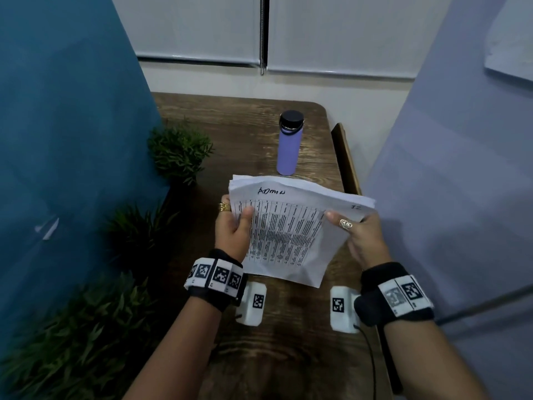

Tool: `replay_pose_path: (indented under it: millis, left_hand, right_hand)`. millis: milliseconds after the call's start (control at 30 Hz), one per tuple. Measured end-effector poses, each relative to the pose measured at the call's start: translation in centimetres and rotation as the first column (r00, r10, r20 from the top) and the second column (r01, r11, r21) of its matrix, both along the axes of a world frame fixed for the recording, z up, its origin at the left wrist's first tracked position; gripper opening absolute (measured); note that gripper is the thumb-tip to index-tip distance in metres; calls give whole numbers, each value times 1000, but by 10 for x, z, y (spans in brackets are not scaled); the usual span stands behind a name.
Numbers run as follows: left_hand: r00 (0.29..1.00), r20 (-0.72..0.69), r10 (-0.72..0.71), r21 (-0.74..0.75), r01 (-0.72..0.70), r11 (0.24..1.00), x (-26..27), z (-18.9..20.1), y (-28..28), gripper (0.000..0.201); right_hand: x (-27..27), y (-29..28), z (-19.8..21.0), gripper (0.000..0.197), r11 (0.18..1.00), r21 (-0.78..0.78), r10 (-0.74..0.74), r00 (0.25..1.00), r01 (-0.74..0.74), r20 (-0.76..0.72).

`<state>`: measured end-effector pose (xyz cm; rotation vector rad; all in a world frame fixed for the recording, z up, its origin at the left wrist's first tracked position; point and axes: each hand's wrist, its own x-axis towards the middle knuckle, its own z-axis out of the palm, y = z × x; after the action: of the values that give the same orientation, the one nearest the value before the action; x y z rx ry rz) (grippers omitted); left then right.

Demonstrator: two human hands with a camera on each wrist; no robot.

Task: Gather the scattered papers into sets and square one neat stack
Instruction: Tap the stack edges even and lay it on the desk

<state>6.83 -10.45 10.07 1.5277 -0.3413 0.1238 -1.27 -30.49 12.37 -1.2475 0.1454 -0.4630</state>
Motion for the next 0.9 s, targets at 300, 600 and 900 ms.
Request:
replay_pose_path:
  millis: [300, 600, 900]
  left_hand:
    - [995, 79, 56, -166, -43, 985, -9, 21, 4, 33]
    - [982, -3, 190, -218, -186, 958, -7, 48, -11, 7]
    - [989, 106, -100, 81, 92, 992, -16, 33, 11, 38]
  right_hand:
    - [-5, 2, 3, 26, 972, -234, -45, 997, 30, -58]
    - [-8, 13, 9, 19, 939, -307, -176, 983, 155, -44]
    - [-27, 19, 33, 28, 916, -277, -306, 952, 291, -12]
